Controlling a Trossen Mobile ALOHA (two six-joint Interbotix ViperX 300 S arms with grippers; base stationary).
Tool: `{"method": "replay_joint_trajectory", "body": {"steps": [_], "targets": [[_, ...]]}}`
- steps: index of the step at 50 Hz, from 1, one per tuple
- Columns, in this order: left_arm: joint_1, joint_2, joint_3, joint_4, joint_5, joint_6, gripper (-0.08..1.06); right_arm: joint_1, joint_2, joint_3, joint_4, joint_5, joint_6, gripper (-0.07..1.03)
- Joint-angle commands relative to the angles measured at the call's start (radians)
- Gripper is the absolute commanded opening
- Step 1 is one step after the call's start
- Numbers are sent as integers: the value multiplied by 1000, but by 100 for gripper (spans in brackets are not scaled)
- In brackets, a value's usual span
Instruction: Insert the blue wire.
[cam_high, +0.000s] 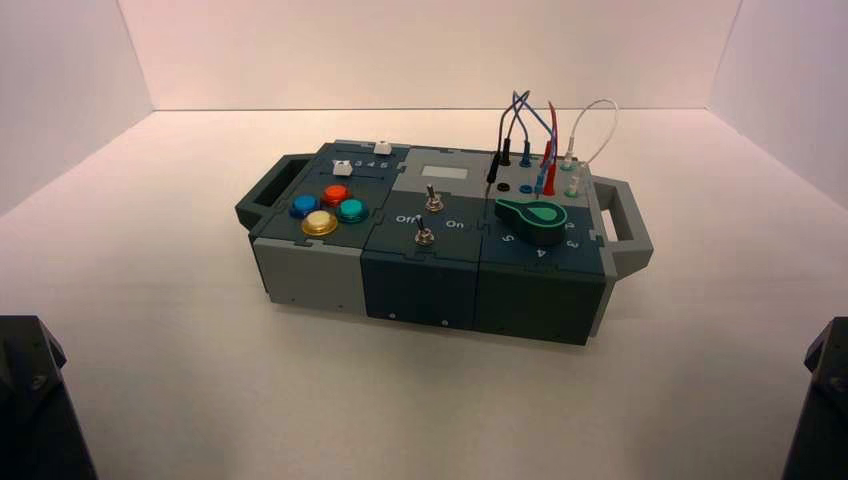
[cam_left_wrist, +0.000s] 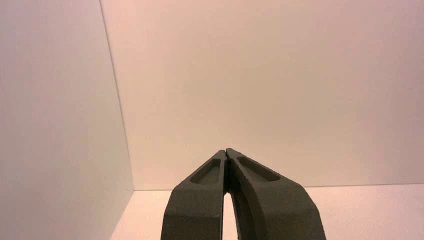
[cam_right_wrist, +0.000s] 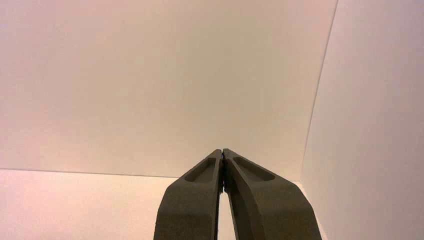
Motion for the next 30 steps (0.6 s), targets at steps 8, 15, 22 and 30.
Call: {"method": "replay_joint_trajectory", "body": {"steps": [8,15,22,30], "targets": [[-2,2,-15,0,11,3,-4,2,5,-32,2,-3,-2,-2],[-3,2,-14,0,11,3,-4,3,3,-32,2,-3,-2,-2],[-3,3,-14,0,14,3,-4,3,3,-32,2,11,-2,-2],[-11,5,-15,0,29,3,-4,8,5,-41,2,57,0,-2]]}}
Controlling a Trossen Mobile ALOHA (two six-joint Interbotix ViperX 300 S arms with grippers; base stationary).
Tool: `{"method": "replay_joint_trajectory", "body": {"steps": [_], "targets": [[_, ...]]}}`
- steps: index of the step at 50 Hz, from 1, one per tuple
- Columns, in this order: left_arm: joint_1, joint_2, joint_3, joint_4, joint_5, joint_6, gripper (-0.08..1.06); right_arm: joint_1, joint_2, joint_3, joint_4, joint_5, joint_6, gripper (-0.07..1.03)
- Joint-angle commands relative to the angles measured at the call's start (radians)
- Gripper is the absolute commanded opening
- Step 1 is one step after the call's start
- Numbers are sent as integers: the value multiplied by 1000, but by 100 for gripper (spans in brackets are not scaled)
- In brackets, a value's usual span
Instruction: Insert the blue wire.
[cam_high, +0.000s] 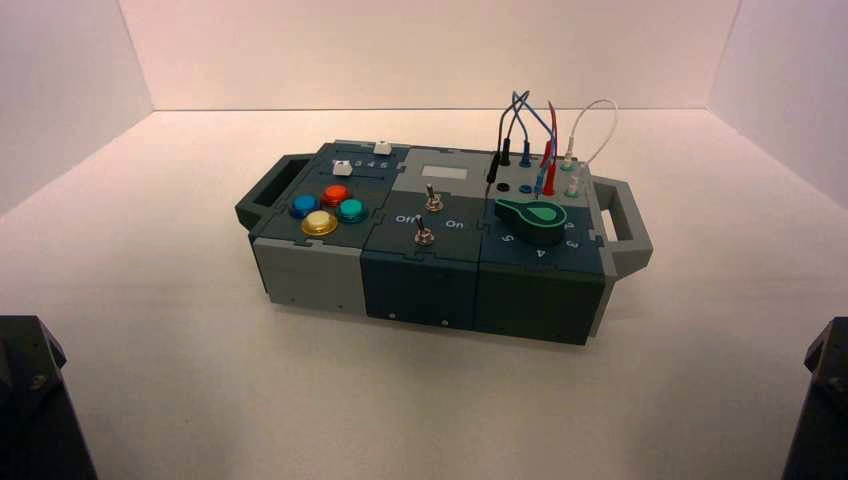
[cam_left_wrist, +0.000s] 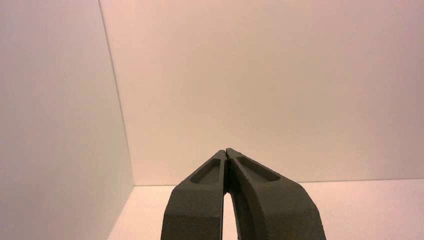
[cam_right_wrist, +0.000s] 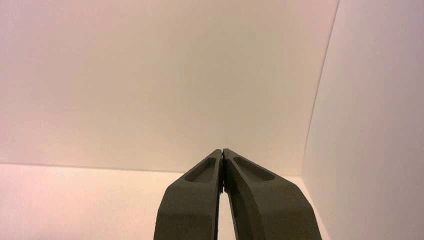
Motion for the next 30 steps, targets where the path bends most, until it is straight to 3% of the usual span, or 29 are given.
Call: {"method": "replay_joint_trajectory", "body": {"steps": [1,12,23,26,30], "targets": [[-12,6,-17,0,8,2,-4,3,5,-40,2,28,2,-2],[-49,23,-29,0,52,2,-4,29,17,-63,5,115,3,-2],[-141,49,-46,-2,118,2,-4,118,46,-97,28,256,3,-2],[-181,60,-48,0,144,2,-4,152,58,-106,38,301,3,-2],[-291,91,-66,-3,219,0,-4,216,98,-137,69,408,5,-2]]}}
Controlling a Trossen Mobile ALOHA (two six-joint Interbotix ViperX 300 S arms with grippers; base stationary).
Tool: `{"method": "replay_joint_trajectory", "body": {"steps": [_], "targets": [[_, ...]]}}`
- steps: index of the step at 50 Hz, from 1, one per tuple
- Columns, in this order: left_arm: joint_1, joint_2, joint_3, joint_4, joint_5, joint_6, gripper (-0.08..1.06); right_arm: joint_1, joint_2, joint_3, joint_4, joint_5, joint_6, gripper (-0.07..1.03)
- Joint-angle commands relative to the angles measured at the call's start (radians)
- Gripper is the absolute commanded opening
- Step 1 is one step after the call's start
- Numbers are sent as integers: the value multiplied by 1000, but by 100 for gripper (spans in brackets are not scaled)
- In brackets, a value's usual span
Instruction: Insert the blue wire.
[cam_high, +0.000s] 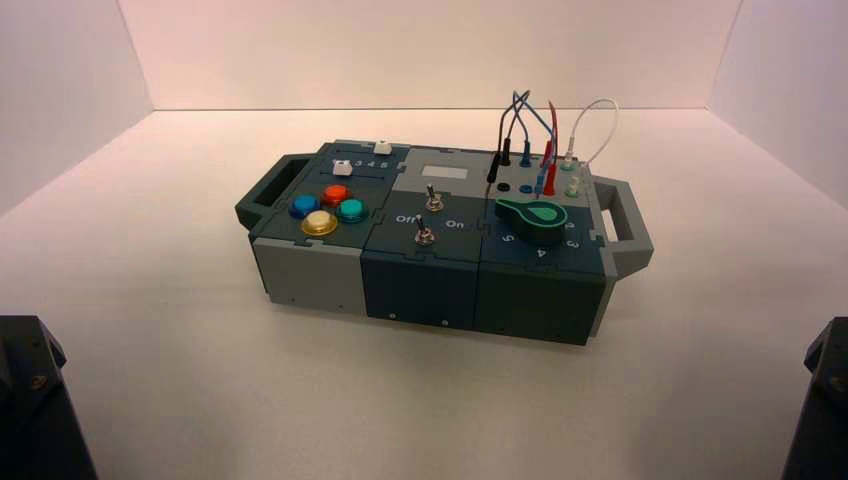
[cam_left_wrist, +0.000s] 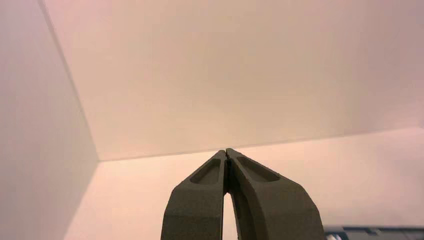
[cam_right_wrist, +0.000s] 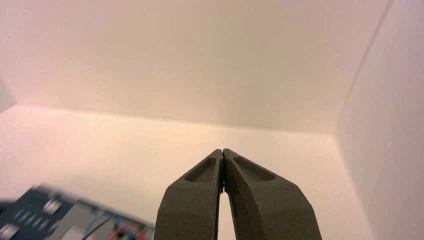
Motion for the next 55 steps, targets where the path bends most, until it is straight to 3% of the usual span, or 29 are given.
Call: {"method": "replay_joint_trajectory", "body": {"steps": [1,14,30,41,46,55], "targets": [[-123,41,-51,-3,77,-2,-4,81,52,-66,43,129,3,-2],[-288,101,-80,-15,199,-5,-3,89,71,-83,77,287,3,-2],[-382,186,-117,-18,333,-5,-3,91,41,-69,138,416,-2,-2],[-420,193,-107,-21,339,-6,-3,97,20,-51,155,459,-3,-2],[-426,196,-101,-28,342,-6,-3,126,23,-60,164,486,-6,-2],[-430,236,-101,-32,344,-6,-3,262,81,-101,176,520,-2,-2]]}}
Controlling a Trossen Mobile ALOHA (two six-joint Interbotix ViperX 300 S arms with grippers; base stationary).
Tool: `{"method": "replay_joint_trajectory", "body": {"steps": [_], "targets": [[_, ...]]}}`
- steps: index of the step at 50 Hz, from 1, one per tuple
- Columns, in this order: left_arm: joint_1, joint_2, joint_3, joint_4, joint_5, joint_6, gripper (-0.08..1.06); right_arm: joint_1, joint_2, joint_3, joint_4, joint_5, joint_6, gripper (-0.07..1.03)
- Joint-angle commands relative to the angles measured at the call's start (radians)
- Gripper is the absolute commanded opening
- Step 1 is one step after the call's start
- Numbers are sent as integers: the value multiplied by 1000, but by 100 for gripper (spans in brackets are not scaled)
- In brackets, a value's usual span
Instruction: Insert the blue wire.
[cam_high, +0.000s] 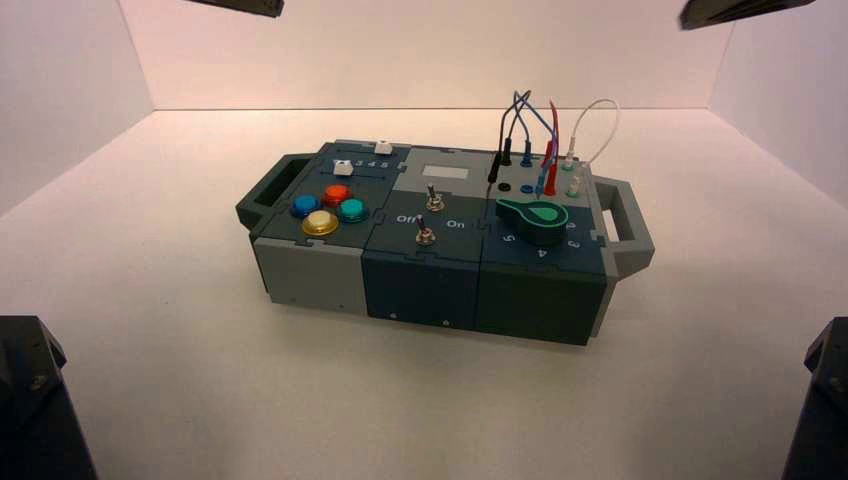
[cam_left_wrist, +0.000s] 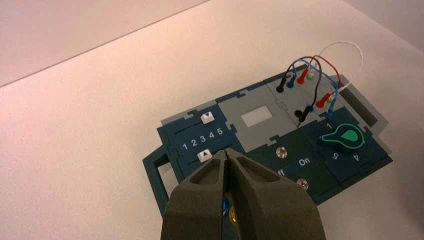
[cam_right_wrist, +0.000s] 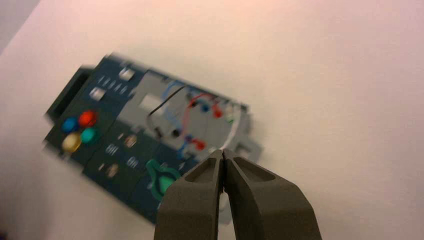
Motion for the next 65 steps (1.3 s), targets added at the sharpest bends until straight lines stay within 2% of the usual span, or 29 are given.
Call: {"method": "replay_joint_trajectory", "body": {"steps": [1,9,13,21,27,36,43,53,65], "targets": [[-6,29,-20,-5,-5,0,-3,84,49,-58,17,18,3,-2],[-28,81,-32,-6,-5,0,-3,141,110,-75,61,35,-2,0],[-46,101,-40,-9,-5,0,-3,150,126,-72,67,38,-2,11],[-58,120,-40,-17,-9,-11,-3,150,121,-71,78,60,-2,15],[-60,115,-38,-17,-9,-12,-3,150,110,-69,115,69,3,31],[-58,97,-35,-17,-17,-12,-3,150,104,-40,183,41,3,32],[-58,87,-35,-18,-21,-14,-3,150,104,20,221,-54,3,32],[-58,86,-35,-28,-23,-14,-3,150,106,95,238,-117,3,32],[-58,83,-35,-32,-29,-15,-3,153,127,107,238,-126,0,32]]}}
